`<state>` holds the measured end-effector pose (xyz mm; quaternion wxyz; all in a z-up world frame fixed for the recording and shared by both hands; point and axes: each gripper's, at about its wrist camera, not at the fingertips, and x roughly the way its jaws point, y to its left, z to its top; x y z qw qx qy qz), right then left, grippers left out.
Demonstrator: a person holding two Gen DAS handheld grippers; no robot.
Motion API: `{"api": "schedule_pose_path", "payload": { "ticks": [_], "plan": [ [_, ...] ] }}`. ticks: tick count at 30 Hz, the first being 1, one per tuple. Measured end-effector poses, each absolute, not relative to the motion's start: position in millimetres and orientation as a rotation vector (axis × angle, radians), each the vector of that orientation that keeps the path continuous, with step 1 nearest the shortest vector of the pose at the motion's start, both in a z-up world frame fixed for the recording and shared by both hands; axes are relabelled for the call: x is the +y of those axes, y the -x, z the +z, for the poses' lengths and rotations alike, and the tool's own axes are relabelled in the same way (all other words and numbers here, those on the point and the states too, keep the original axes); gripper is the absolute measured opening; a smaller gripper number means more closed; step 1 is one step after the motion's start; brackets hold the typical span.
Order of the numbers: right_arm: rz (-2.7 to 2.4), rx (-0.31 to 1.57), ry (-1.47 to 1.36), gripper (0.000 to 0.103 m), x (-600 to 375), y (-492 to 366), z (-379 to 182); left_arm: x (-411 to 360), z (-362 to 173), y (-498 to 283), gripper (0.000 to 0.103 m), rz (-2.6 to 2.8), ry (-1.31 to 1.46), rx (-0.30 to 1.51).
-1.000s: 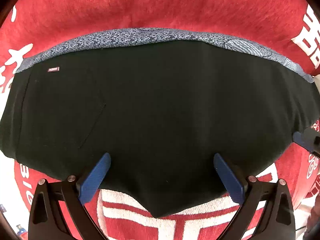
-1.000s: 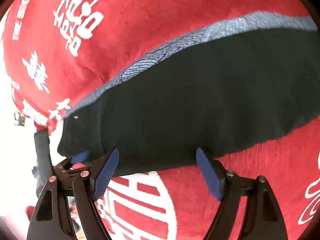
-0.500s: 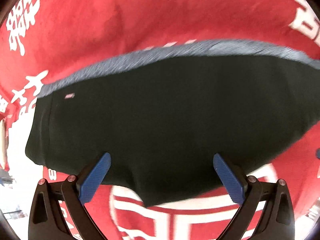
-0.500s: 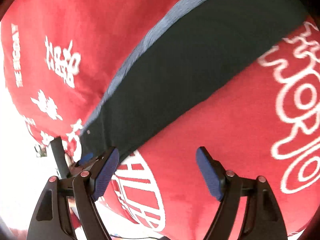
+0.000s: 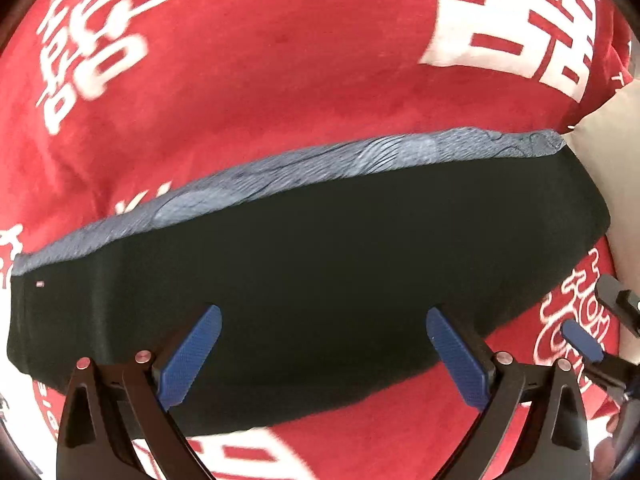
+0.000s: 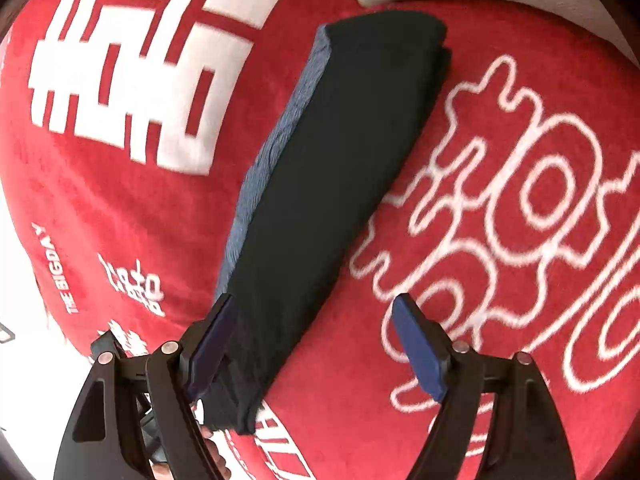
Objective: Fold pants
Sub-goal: 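Fold the trouser end with the right tool toward the left tool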
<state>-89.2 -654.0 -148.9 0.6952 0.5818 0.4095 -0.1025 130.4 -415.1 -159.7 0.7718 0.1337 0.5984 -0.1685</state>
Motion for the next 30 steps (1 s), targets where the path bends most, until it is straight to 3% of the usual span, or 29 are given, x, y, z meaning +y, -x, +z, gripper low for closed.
{"api": "schedule_pose_path", "payload": {
  "ticks": [6,20,24,25,26,27,28,30],
  "plan": [
    [-0.239,0.864,-1.362,0.083,-672,90,-163,-433,-193,-132,0.103,-0.342,-0.309,1.364],
    [-0.260,0.684,-1.389,0.083,-706,61,-173,-436,-192,-130,0.103,-0.369,-0.272,1.319],
    [-0.250,0.710,-1.339,0.082,-709,45,-173,-425,-190,-122,0.103,-0.369,-0.268,1.306],
    [-0.246,0.730,-1.332,0.079,-709,41,-173,-427,-187,-122,0.103,-0.359,-0.271,1.308],
    [-0.257,0.768,-1.325,0.062,-710,38,-174,-429,-182,-121,0.102,-0.345,-0.276,1.300],
    [-0.283,0.821,-1.308,0.029,-711,35,-175,-431,-176,-121,0.094,-0.340,-0.272,1.285],
    [-0.306,0.850,-1.292,0.018,-712,36,-176,-432,-169,-122,0.086,-0.349,-0.255,1.266],
    [-0.307,0.876,-1.270,0.015,-713,38,-174,-438,-156,-121,0.085,-0.385,-0.212,1.247]
  ]
}}
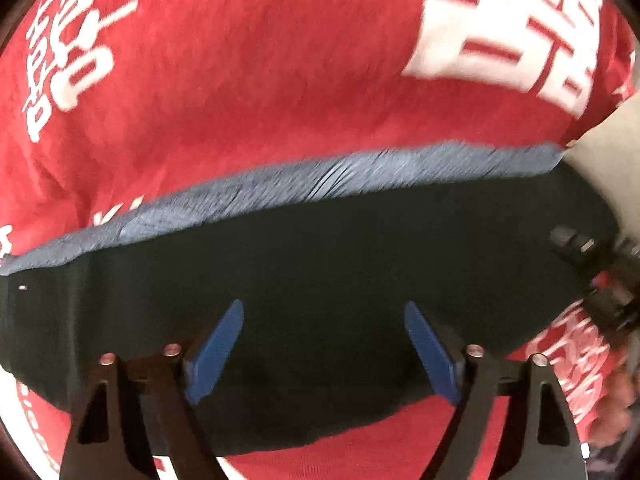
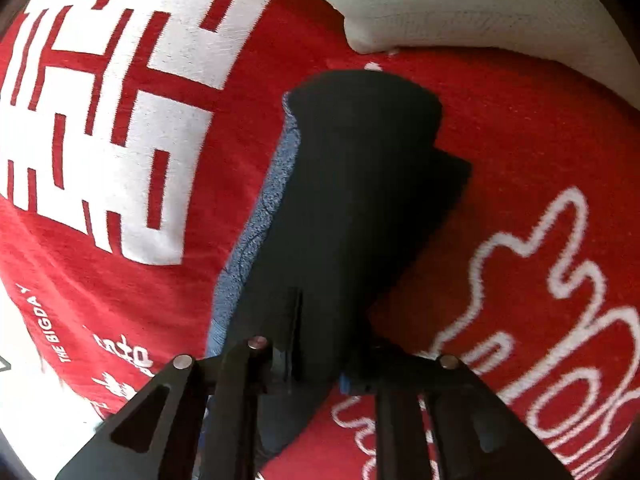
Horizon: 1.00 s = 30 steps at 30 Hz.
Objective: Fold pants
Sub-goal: 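Fold the trouser end with the right tool toward the left tool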
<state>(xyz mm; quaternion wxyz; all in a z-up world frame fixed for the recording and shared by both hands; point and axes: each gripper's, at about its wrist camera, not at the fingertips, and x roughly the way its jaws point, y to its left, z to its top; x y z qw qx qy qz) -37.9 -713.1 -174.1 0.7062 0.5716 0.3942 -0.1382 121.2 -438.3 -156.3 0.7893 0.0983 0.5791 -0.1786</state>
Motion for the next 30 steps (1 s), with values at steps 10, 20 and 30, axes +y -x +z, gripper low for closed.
{"api": "schedule_pose_path", "payload": {
  "ticks": [10,20,30],
  "plan": [
    [-0.253,0.940,-0.773,0.014,-664,1,-100,-471,-182,-94,0.078,-0.490,-0.230,1.163],
    [-0.197,0.965,-0.394,0.013,-595,-27,-46,-427,-158,-114,0.078,-0.558,-0.123,1.221],
    [-0.158,1.012,-0.014,0.014,-460,-57,-39,-275,-138,-168,0.078,-0.382,-0.062,1.250]
  ]
}}
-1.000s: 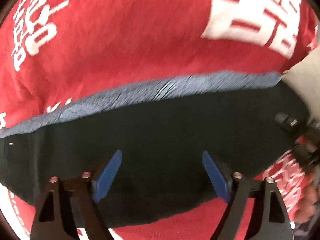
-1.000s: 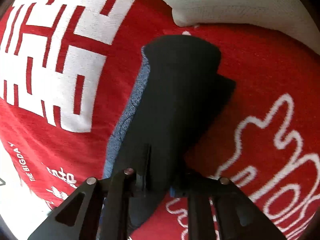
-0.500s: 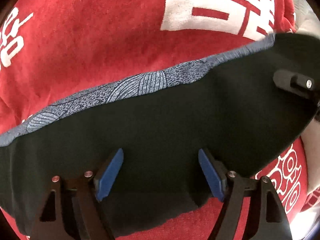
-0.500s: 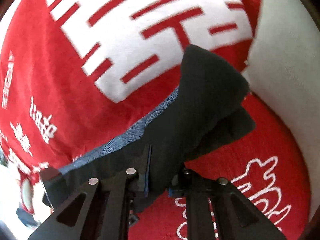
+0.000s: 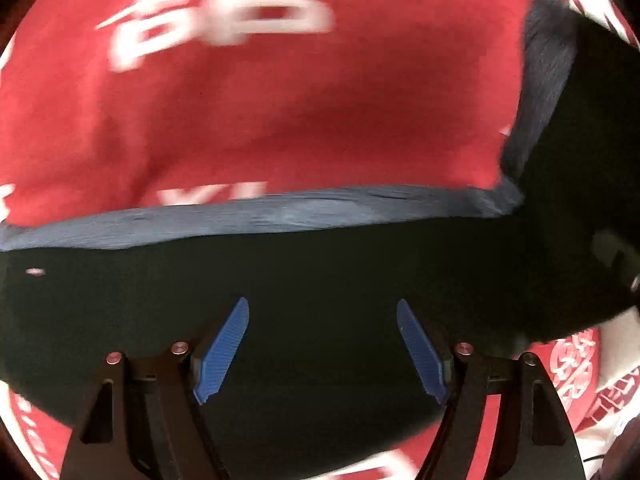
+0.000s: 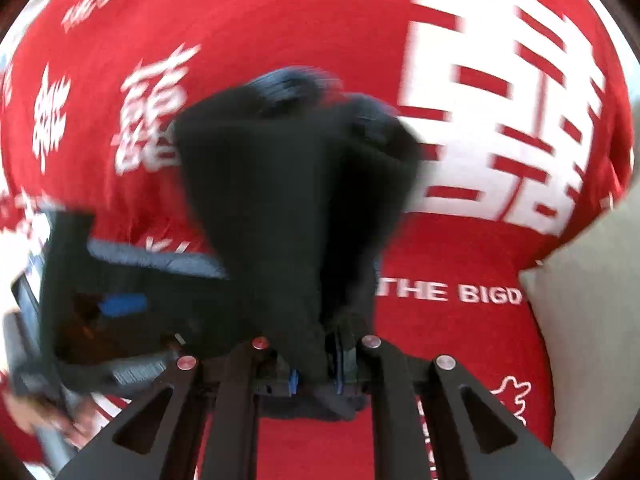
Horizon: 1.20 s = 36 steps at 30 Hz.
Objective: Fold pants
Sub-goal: 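Fold the trouser end with the right tool toward the left tool, then lower the folded trouser end onto the trousers and open the right tool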
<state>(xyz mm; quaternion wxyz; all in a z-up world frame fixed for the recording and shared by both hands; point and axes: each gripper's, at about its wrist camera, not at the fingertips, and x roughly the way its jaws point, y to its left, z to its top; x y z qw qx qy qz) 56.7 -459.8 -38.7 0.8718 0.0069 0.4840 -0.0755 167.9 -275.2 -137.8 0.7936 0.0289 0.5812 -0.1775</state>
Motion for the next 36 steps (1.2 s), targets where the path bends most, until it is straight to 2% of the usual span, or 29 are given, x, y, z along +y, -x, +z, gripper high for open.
{"api": "schedule_pose_path", "payload": {
  "ticks": [8,10,11,14,15,17,25,32,36],
  "plan": [
    [-0.134,1.138,0.323,0.021,-336,-69,-119,-167,-150,-184,0.078,-0.199,-0.059,1.271],
    [-0.169,1.145,0.443,0.027,-315,-65,-139,-150,-152,-185,0.078,-0.178,-0.066,1.282],
    [-0.187,1.136,0.508,0.034,-306,-62,-146,-144,-153,-183,0.078,-0.175,-0.069,1.284],
    [-0.181,1.106,0.611,0.040,-290,-52,-149,-132,-150,-184,0.078,-0.180,-0.070,1.288],
    [-0.152,1.104,0.605,0.047,-289,-47,-145,-129,-150,-185,0.078,-0.186,-0.064,1.291],
    [-0.100,1.110,0.566,0.052,-292,-39,-134,-124,-146,-187,0.078,-0.210,-0.048,1.295],
    [-0.064,1.113,0.042,0.056,-379,-38,-72,-166,-100,-165,0.078,-0.465,-0.008,1.304],
    [-0.109,1.212,-0.306,0.058,-452,-55,-104,-222,-95,-154,0.078,-0.618,0.016,1.367],
    [-0.077,1.193,-0.300,0.058,-452,-49,-105,-227,-96,-161,0.078,-0.669,0.072,1.380]
  ]
}}
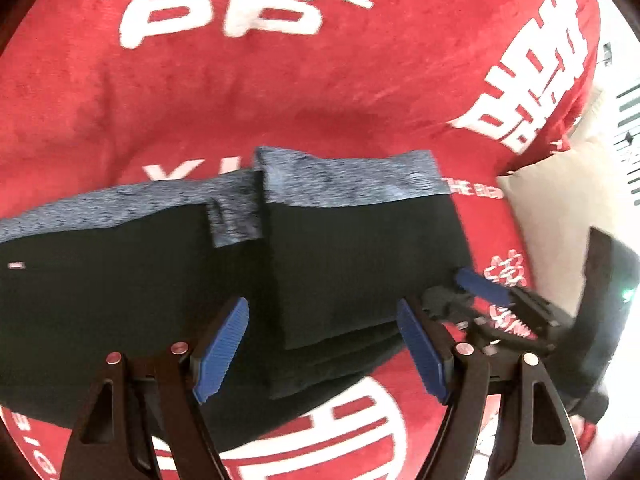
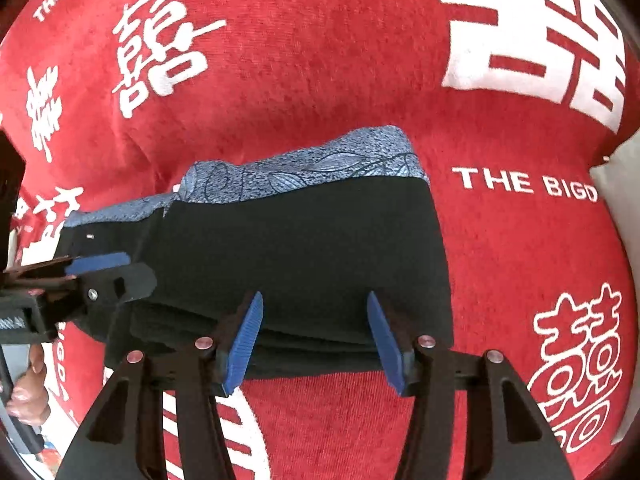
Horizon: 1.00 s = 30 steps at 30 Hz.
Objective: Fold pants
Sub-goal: 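Lower the folded trouser end onto the trousers and open the right tool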
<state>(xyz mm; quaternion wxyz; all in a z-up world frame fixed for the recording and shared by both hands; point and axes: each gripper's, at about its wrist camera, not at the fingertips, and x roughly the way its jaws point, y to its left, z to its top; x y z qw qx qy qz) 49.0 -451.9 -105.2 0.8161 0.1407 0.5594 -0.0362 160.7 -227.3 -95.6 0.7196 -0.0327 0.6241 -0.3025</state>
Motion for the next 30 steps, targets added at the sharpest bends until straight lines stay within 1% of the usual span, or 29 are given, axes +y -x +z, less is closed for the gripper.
{"api": "schedule_pose_path", "payload": {
  "ticks": [3,7,8,9,10,11,12,13,19,21,23,25,28,30],
  "plan": [
    [-0.062,1.187,-0.332,0.058,-454,-47,-108,-239,-98,-159,0.078,-0.679,0.047,1.387],
    [-0.046,1.172,-0.417,0.058,-465,-45,-111,-246,-116,-165,0.078,-0.665,0.032,1.433],
    [-0.043,1.169,-0.435,0.058,-468,-45,-112,-246,-120,-166,0.076,-0.666,0.046,1.444],
    [-0.038,1.167,-0.447,0.058,-470,-45,-112,-247,-122,-166,0.060,-0.674,0.057,1.448],
    [-0.034,1.166,-0.456,0.058,-471,-46,-113,-249,-125,-165,0.042,-0.682,0.057,1.457],
    [-0.031,1.165,-0.463,0.059,-472,-46,-114,-252,-128,-165,0.030,-0.690,0.053,1.472],
    [-0.027,1.164,-0.473,0.059,-473,-46,-115,-253,-131,-164,0.009,-0.706,0.064,1.491],
    [-0.025,1.163,-0.483,0.059,-475,-45,-116,-254,-131,-163,0.006,-0.707,0.068,1.496],
    [0.006,1.170,-0.531,0.059,-483,-42,-107,-236,-105,-145,0.006,-0.688,0.077,1.429],
    [0.020,1.180,-0.526,0.059,-481,-38,-105,-231,-111,-140,0.006,-0.658,0.059,1.438],
    [0.032,1.200,-0.506,0.059,-473,-36,-110,-224,-131,-137,0.006,-0.626,0.083,1.487],
    [0.042,1.223,-0.470,0.059,-462,-36,-118,-221,-145,-133,0.006,-0.612,0.103,1.489],
    [0.031,1.208,-0.364,0.060,-446,-35,-122,-220,-144,-130,0.006,-0.598,0.117,1.460],
    [0.046,1.208,-0.346,0.064,-442,-35,-120,-219,-139,-128,0.006,-0.585,0.108,1.448]
  ]
}}
